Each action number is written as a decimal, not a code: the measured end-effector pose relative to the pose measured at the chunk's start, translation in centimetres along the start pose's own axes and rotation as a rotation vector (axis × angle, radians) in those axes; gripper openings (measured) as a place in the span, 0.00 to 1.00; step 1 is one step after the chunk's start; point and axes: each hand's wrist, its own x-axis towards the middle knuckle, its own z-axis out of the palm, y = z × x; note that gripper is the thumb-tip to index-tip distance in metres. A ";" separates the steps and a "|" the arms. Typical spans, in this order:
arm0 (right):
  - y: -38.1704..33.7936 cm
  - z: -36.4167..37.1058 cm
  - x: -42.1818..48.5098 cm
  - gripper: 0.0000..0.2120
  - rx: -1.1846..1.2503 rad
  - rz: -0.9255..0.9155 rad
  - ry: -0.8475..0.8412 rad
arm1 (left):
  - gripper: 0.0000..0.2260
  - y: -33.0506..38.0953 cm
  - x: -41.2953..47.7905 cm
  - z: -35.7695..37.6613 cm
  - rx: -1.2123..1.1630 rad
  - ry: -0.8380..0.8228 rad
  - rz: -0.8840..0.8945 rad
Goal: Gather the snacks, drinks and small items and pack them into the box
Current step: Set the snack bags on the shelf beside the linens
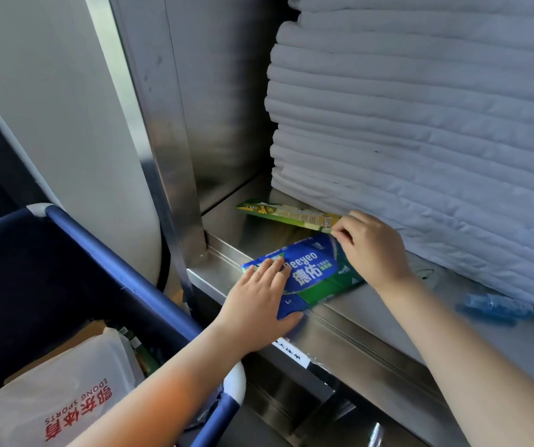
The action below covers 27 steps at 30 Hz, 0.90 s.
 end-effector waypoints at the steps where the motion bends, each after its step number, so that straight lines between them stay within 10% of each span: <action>1: 0.1 -0.1 -0.4 0.06 -0.001 0.026 0.012 | 0.37 -0.6 0.3 -0.1 0.014 0.003 -0.021; 15: 0.4 -2.9 -4.0 0.06 0.026 0.113 0.148 | 0.41 -3.4 2.0 -1.4 0.004 0.006 -0.187; 27: 0.5 -3.8 -6.7 0.03 -0.015 0.111 0.130 | 0.16 -2.8 4.2 -4.4 0.147 0.343 0.124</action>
